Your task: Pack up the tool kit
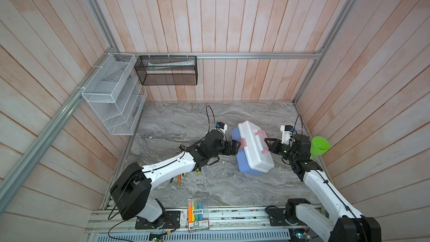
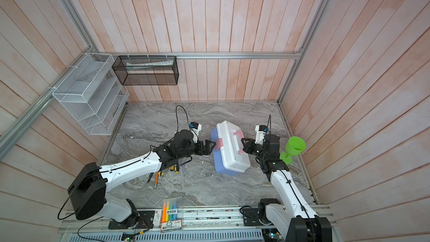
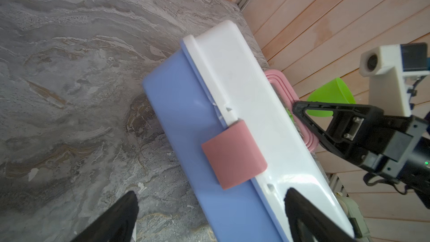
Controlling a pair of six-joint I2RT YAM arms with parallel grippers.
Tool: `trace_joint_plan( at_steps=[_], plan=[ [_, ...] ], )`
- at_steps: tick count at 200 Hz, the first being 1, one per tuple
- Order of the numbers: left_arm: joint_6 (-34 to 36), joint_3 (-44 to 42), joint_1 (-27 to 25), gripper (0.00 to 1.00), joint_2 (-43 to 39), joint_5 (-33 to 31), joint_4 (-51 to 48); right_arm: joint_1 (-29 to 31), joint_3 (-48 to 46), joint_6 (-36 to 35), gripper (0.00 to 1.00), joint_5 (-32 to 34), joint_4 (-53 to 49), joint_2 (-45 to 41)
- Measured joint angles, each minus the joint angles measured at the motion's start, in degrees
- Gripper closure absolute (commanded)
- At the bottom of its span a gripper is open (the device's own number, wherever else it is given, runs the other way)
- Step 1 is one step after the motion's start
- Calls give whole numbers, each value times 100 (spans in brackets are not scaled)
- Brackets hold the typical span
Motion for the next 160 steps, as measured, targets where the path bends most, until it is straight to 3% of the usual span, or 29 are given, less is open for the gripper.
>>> trace_joint_plan(
  at_steps=[41, 82, 160],
  plan=[
    [63, 273, 0, 0, 140, 140, -44, -39, -129, -131, 100, 669, -809, -44],
    [103, 693, 0, 0, 280, 289, -129, 17, -129, -118, 100, 695, -973, -31],
    [-160, 2120, 0, 0, 691, 227, -1580, 1054, 175, -201, 100, 516, -721, 538]
  ],
)
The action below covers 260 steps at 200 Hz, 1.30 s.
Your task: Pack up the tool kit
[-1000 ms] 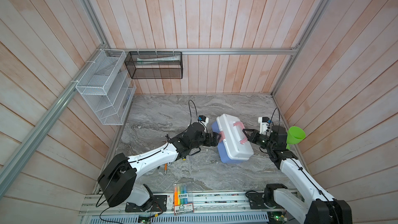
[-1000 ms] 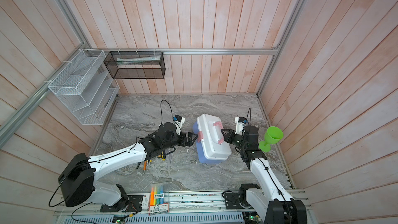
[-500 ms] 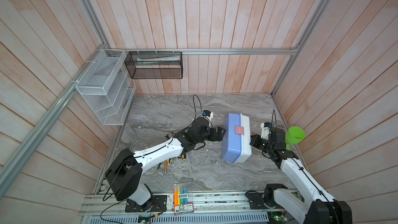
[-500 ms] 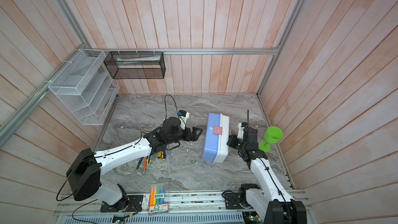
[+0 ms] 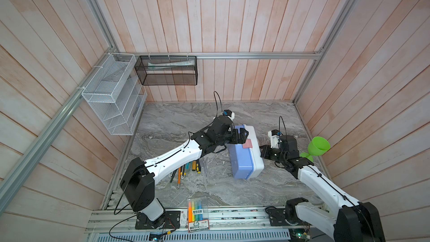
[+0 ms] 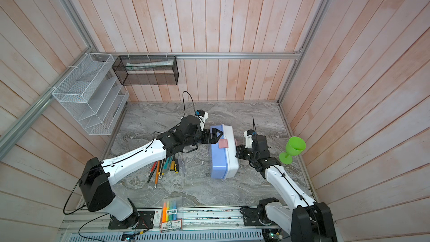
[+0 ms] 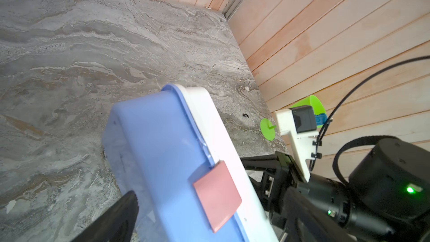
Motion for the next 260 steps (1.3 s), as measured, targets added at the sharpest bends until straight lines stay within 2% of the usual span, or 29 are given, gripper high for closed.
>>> trace_joint_plan(
  at_steps=[29, 60, 86, 120, 260],
  plan=[
    [-293, 225, 0, 0, 101, 17, -518, 214, 140, -2, 100, 116, -46, 20],
    [-678, 214, 0, 3, 94, 271, -632, 323, 236, -2, 100, 136, -61, 20],
    [-1040, -76, -2, 3, -4, 649, -402, 332, 291, 2, 100, 157, -90, 17],
    [-1311, -444, -11, 3, -94, 767, -439, 376, 297, 17, 100, 264, -122, -24],
    [-1545, -916, -11, 3, -199, 1060, 315, 673, 297, 92, 100, 616, -74, -37]
  ],
)
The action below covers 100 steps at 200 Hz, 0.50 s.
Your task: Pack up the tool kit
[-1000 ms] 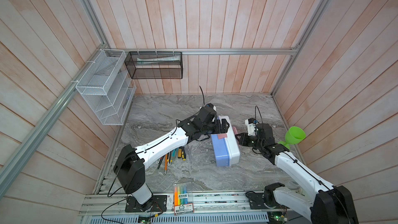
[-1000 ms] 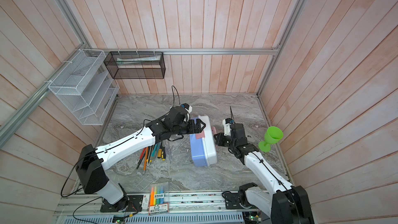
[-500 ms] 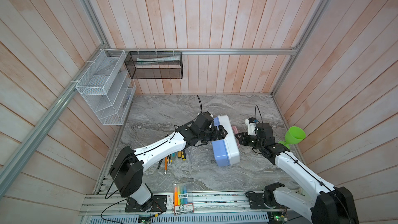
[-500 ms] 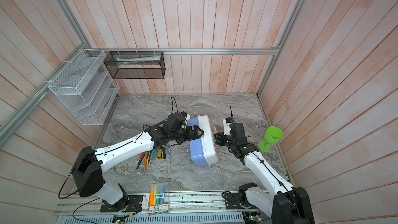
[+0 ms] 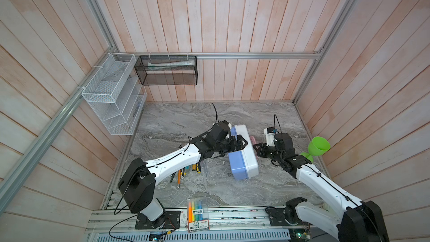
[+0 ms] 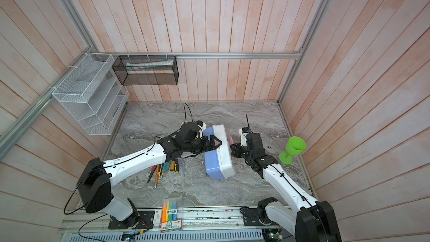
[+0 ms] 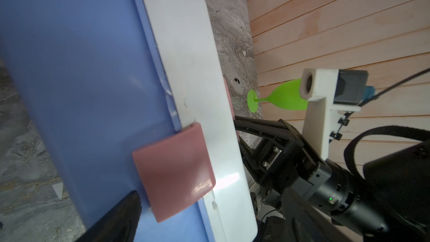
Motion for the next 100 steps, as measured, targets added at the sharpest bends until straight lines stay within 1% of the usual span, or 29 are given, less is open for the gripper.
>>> trace_joint_plan(
  at_steps=[26, 67, 100],
  plan=[
    [2, -223, -2, 3, -79, 98, 339, 31, 0, 17, 100, 13, 31, 2],
    [2, -323, 0, 3, -70, 291, 678, 74, 0, 11, 100, 146, 31, 4],
    [-7, -621, 0, 3, -70, 437, 1384, 109, 0, -28, 100, 299, 31, 24]
  ],
)
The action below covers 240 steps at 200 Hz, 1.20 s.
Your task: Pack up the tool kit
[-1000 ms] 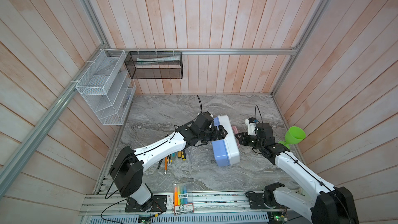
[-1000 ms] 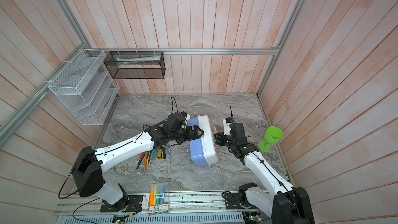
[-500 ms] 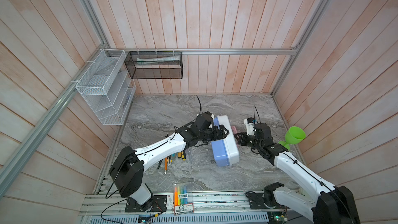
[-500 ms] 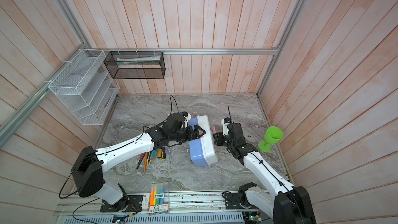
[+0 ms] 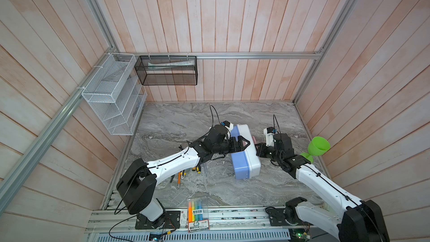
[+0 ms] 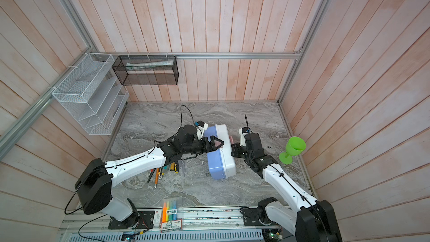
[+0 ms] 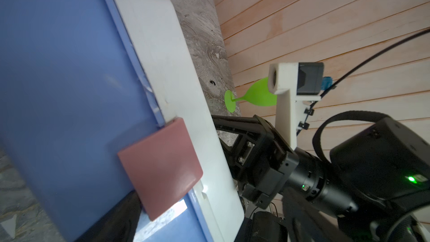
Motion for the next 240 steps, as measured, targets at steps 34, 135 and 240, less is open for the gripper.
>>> trace_joint_plan(
  at_steps=[34, 135, 240],
  plan=[
    [-59, -352, -11, 3, 7, 162, 789, 48, 0, 11, 100, 66, 35, 11],
    [190, -767, -63, 2, -190, 120, 1233, 160, 0, 24, 100, 162, 94, -2],
    [1104, -1292, 315, 1, -1349, -1410, -306, 184, 103, 22, 100, 63, -107, -164]
  ],
)
